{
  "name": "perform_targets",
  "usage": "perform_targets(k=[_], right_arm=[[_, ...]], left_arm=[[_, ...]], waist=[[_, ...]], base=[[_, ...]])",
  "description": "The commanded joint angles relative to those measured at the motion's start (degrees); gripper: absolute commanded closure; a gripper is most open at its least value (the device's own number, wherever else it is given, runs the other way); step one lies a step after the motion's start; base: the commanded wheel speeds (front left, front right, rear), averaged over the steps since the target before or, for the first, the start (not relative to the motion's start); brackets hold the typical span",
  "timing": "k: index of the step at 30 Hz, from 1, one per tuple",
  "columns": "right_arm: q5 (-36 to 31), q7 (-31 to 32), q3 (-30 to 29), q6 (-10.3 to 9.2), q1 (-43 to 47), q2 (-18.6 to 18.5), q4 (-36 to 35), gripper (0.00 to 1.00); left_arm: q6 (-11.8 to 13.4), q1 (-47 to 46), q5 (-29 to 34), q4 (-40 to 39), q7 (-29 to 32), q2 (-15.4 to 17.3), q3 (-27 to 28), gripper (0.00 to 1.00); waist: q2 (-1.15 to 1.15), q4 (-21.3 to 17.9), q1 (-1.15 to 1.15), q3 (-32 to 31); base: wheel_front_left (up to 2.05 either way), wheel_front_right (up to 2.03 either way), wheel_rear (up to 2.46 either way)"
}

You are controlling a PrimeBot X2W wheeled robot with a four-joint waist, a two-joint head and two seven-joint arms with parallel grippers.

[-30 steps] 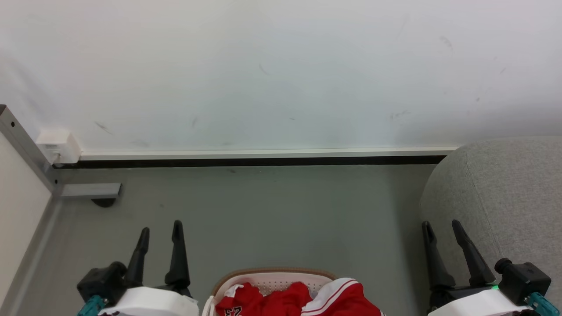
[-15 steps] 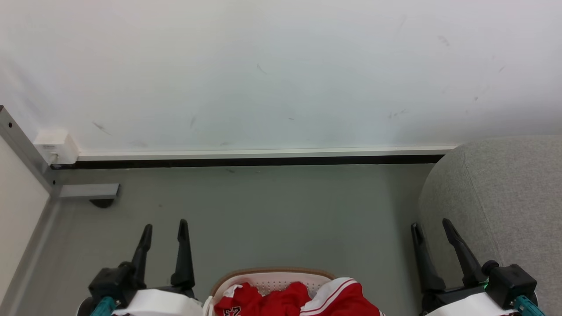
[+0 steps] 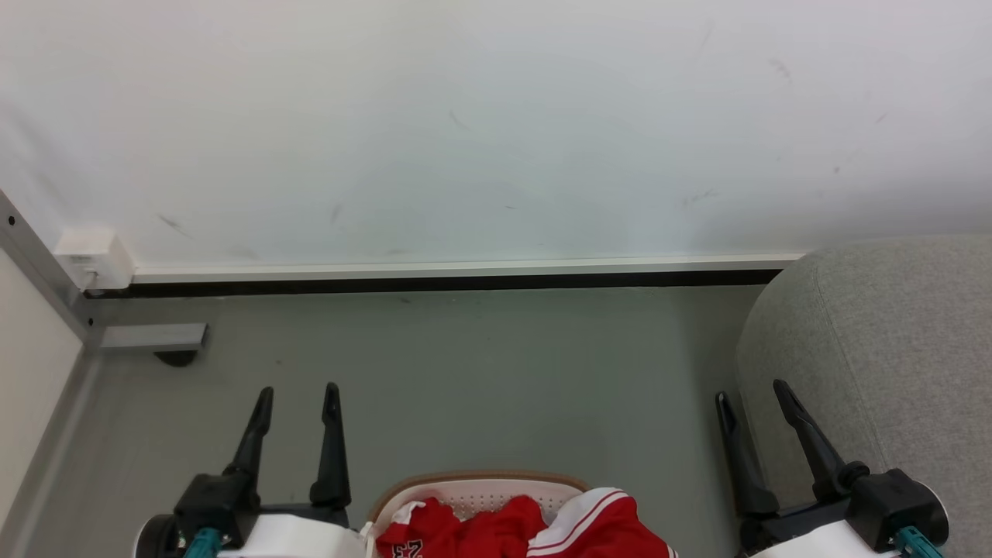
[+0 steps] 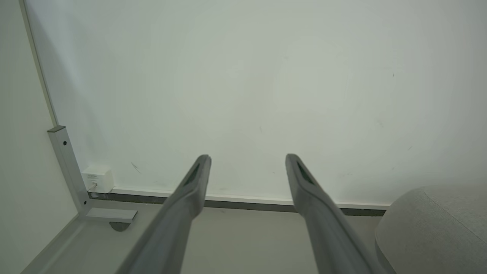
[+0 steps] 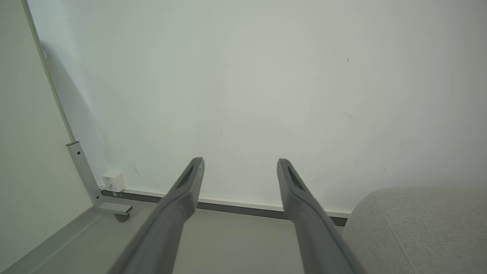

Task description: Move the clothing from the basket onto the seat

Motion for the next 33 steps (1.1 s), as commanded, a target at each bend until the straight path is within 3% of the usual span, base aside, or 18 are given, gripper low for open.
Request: perform_targets(k=[1, 7, 33], right_arm=[[-1.0, -0.6, 0.1, -0.1, -1.0, -0.2, -0.4, 0.0], [-2.1, -1.1, 0.4, -0.11, -1.1, -0.2, -0.5, 0.0], [1.2, -1.0, -0.3, -0.11, -1.5, -0.2, 0.3, 0.0]], left_arm=[[0.4, 0.6, 1.3, -0.3, -0.5, 0.5, 0.1, 0.0], [0.7, 0.6, 3.5, -0.3, -1.1, 0.5, -0.3, 0.0], [0.5, 0.5, 2.2, 0.3, -1.0, 0.5, -0.1, 0.0]], waist=[[0.0, 0.0, 0.0, 0.0], [0.0, -0.2, 0.0, 0.2], [0.0, -1.7, 0.0, 0.5]], base=[[0.0, 0.0, 0.0], [0.0, 0.0, 0.0], [0.0, 0.0, 0.0]])
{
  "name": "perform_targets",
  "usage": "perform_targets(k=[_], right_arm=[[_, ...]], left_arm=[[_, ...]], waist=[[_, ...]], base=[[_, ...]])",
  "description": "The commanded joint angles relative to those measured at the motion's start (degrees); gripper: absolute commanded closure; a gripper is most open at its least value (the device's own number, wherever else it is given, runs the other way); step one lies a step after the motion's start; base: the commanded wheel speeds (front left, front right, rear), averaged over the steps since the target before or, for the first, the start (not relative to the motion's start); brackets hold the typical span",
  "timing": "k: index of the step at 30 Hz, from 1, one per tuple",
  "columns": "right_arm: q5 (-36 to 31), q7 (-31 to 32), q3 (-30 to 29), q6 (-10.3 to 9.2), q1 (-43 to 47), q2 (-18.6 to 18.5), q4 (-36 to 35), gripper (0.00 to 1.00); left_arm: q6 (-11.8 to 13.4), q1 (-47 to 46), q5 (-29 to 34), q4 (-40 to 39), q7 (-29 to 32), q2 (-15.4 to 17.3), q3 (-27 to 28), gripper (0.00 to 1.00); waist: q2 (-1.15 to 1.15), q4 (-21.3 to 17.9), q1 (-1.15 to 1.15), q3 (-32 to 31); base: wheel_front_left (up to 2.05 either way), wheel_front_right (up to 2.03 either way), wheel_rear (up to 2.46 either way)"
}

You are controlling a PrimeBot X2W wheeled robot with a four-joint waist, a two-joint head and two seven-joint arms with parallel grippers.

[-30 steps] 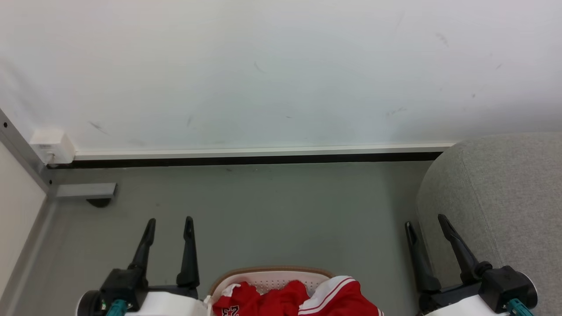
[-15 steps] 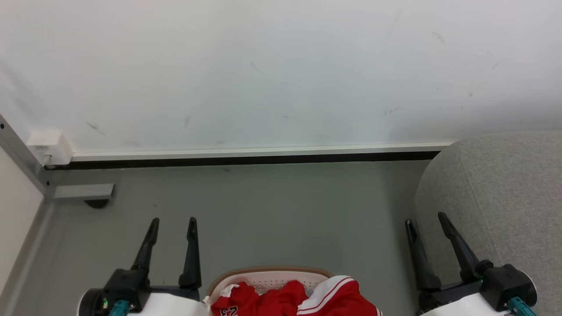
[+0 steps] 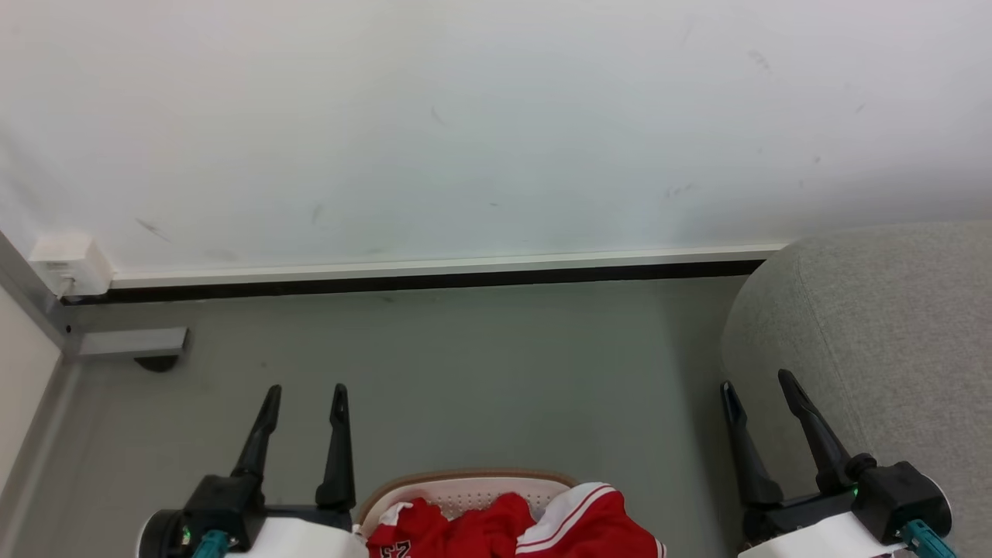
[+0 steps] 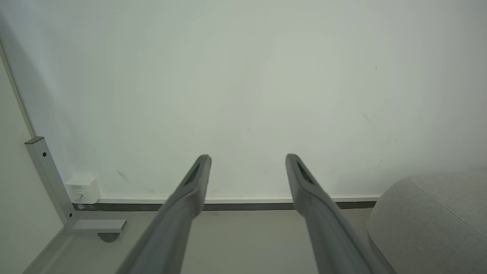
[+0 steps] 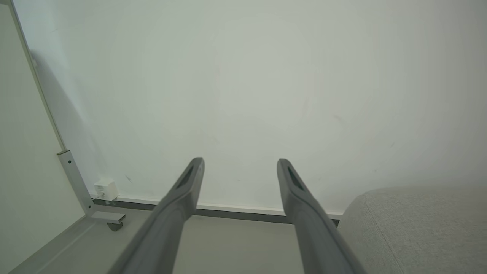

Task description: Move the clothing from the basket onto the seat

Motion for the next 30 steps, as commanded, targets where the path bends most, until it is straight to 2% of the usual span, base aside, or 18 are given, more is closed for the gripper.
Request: perform_targets(k=[1, 14, 25, 30], right_arm=[[0.5, -0.2, -0.3, -0.1, -0.5, -0.2, 0.0, 0.0], [0.1, -0.1, -1.5, -0.1, -2.4, -0.2, -1.4, 0.0], [1.1, -0.1, -2.3, -0.1, -4.9, -0.2, -2.8, 0.0], [1.8, -0.1, -2.4, -0.1, -6.2, -0.2, -4.1, 0.0]], left_arm=[[0.1, 0.4, -0.2, 0.2, 0.0, 0.4, 0.1, 0.0], [-0.8, -1.7, -0.6, 1.8, 0.0, 0.4, -0.4, 0.0], [-2.6, -6.5, 1.0, 9.2, 0.0, 0.6, -2.0, 0.0], [-4.5, -9.2, 2.6, 15.4, 0.0, 1.9, -3.1, 0.0]], waist=[[0.0, -0.3, 0.0, 0.2], [0.0, -4.6, 0.0, 4.3], [0.0, -10.0, 0.0, 12.2], [0.0, -12.2, 0.0, 15.8]], base=[[0.0, 0.0, 0.0], [0.0, 0.0, 0.0], [0.0, 0.0, 0.0], [0.0, 0.0, 0.0]])
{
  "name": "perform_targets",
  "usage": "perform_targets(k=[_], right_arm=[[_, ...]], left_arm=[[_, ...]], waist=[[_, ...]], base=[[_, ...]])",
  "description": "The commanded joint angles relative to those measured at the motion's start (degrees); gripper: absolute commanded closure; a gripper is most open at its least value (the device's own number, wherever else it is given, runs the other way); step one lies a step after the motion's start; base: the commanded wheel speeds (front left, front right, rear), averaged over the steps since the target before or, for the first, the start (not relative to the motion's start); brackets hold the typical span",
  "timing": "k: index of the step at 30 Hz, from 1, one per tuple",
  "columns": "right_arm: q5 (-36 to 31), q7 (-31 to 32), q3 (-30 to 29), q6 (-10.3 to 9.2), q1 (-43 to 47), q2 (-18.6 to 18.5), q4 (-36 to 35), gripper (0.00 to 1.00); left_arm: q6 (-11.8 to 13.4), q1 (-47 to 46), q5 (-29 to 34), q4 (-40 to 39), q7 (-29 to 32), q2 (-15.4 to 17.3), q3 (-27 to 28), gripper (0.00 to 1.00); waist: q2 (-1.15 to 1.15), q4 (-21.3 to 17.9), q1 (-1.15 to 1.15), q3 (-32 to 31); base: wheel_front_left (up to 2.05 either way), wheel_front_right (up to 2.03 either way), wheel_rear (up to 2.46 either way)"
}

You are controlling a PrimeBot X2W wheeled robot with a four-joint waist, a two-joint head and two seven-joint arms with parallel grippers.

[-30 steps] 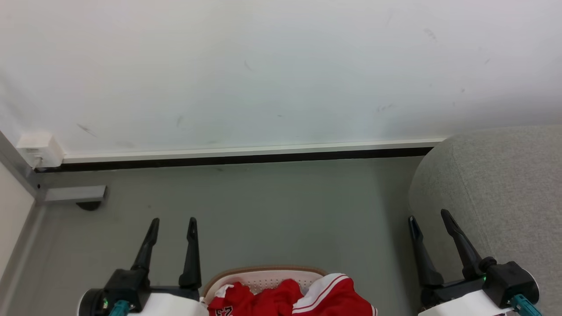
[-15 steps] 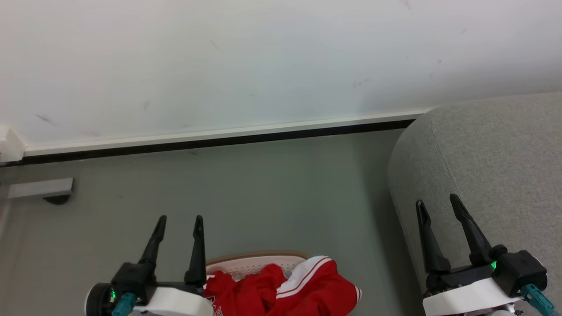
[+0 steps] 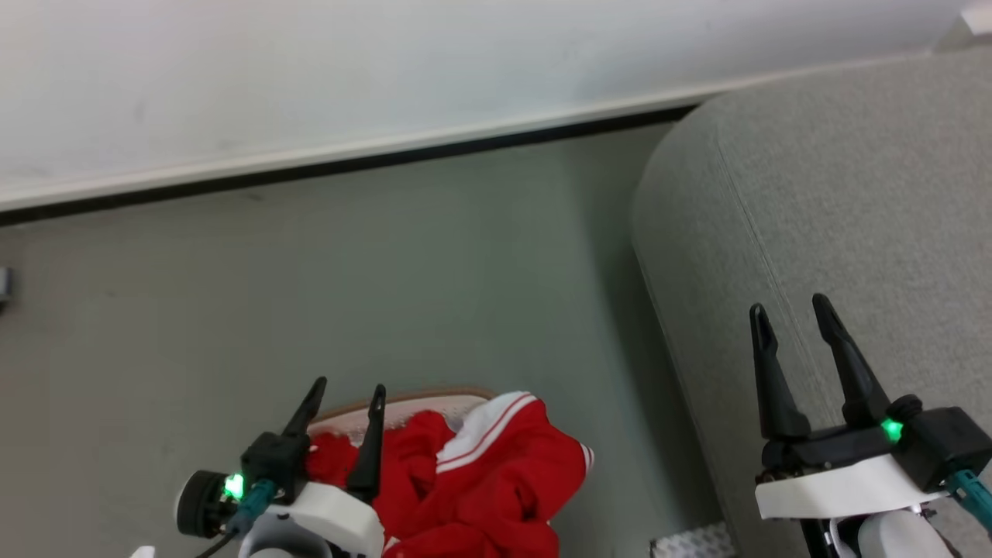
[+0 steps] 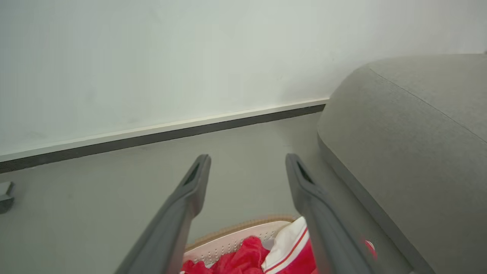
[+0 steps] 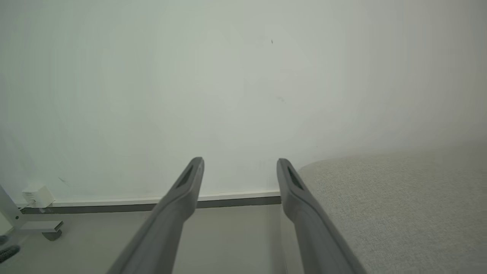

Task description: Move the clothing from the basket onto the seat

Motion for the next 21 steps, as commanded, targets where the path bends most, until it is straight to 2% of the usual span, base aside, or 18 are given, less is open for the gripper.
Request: perform_targets(k=[1, 11, 21], right_arm=[[0.4, 0.0, -0.1, -0.1, -1.0, -0.2, -0.5, 0.0], [3.3, 0.0, -1.1, -0.1, -3.8, -0.1, -2.6, 0.0], [7.7, 0.0, -1.9, -0.11, -6.9, -0.1, -4.7, 0.0]], left_arm=[[-0.5, -1.1, 0.9, 1.9, 0.0, 0.9, -0.3, 0.0], [-3.4, -8.8, 4.2, 19.5, 0.5, 5.1, -3.7, 0.0], [-4.5, -17.0, 8.4, 34.2, 2.7, 11.1, -7.0, 0.0]], waist=[[0.0, -2.1, -0.01, 2.6], [0.0, -6.9, -0.01, 10.6], [0.0, -11.5, -0.01, 20.3]], base=[[0.0, 0.0, 0.0], [0.0, 0.0, 0.0], [0.0, 0.0, 0.0]])
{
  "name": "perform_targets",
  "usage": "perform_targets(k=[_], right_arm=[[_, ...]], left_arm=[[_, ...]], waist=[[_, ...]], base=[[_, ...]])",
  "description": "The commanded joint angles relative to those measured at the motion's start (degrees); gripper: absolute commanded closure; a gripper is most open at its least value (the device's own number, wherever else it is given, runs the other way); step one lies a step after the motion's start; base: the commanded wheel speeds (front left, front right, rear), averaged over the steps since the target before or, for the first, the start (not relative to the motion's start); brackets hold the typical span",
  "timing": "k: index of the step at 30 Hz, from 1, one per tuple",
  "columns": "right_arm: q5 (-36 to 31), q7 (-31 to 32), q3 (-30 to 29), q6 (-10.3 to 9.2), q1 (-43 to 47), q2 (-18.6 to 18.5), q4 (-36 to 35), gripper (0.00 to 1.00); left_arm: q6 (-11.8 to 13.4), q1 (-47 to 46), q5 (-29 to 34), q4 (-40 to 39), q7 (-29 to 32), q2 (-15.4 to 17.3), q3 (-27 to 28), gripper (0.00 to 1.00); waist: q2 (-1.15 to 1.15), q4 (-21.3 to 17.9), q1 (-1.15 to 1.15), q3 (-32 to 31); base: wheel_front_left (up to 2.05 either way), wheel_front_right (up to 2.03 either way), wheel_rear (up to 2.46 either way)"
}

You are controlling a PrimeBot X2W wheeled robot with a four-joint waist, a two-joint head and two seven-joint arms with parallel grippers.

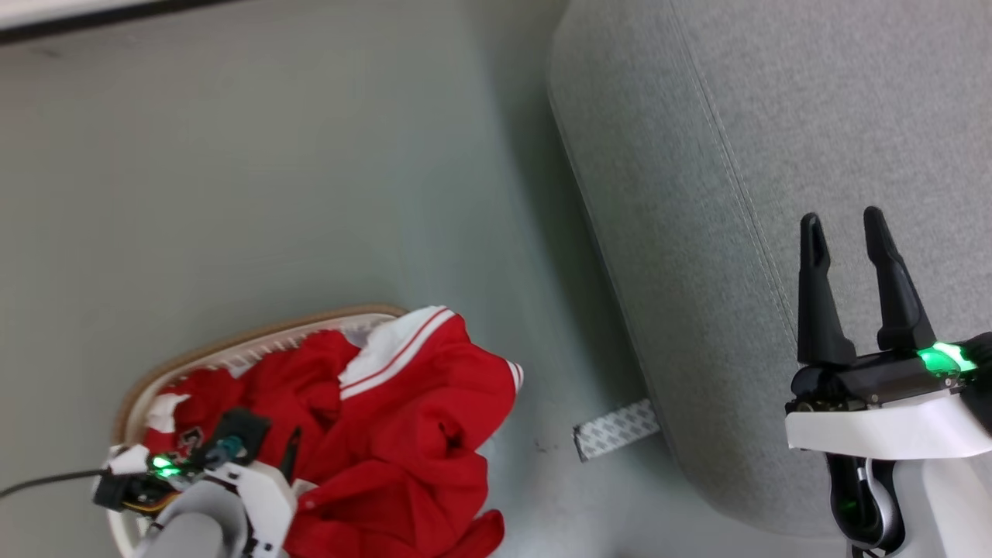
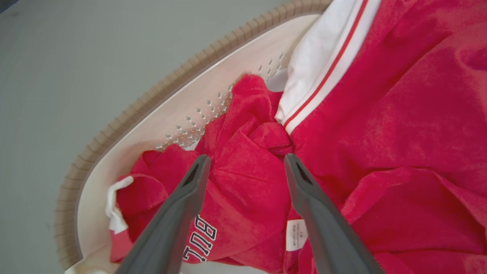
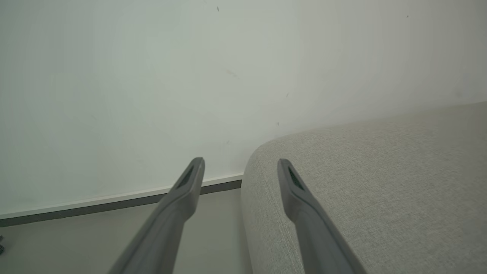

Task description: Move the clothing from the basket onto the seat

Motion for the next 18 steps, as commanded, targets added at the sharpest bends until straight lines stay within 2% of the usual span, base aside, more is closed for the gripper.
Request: perform_targets(k=[1, 8, 14, 18], right_arm=[[0.9, 0.0, -0.3, -0.12, -0.8, -0.1, -0.2, 0.0], [3.6, 0.0, -0.5, -0.11, -2.5, -0.1, -0.9, 0.0], [5.7, 0.0, 0.3, -0.11, -3.4, -0.1, -1.1, 0.0], [6.7, 0.0, 0.9, -0.11, -4.0, -0.1, -0.9, 0.0]], left_arm=[[-0.3, -1.5, 0.6, 1.5, 0.3, 1.0, 0.1, 0.0], [-0.8, -6.1, 0.9, 8.3, 1.2, 3.0, -0.8, 0.0], [-0.2, -10.1, 1.5, 12.2, 2.8, 4.0, -1.8, 0.0], [0.0, -12.2, 1.4, 15.2, 6.5, 3.7, -2.4, 0.0]], waist=[[0.0, -2.8, -0.01, 3.8], [0.0, -5.3, -0.01, 8.7], [0.0, -6.6, -0.01, 12.2], [0.0, -6.7, -0.01, 13.9]], base=[[0.0, 0.0, 0.0], [0.0, 0.0, 0.0], [0.0, 0.0, 0.0], [0.0, 0.0, 0.0]])
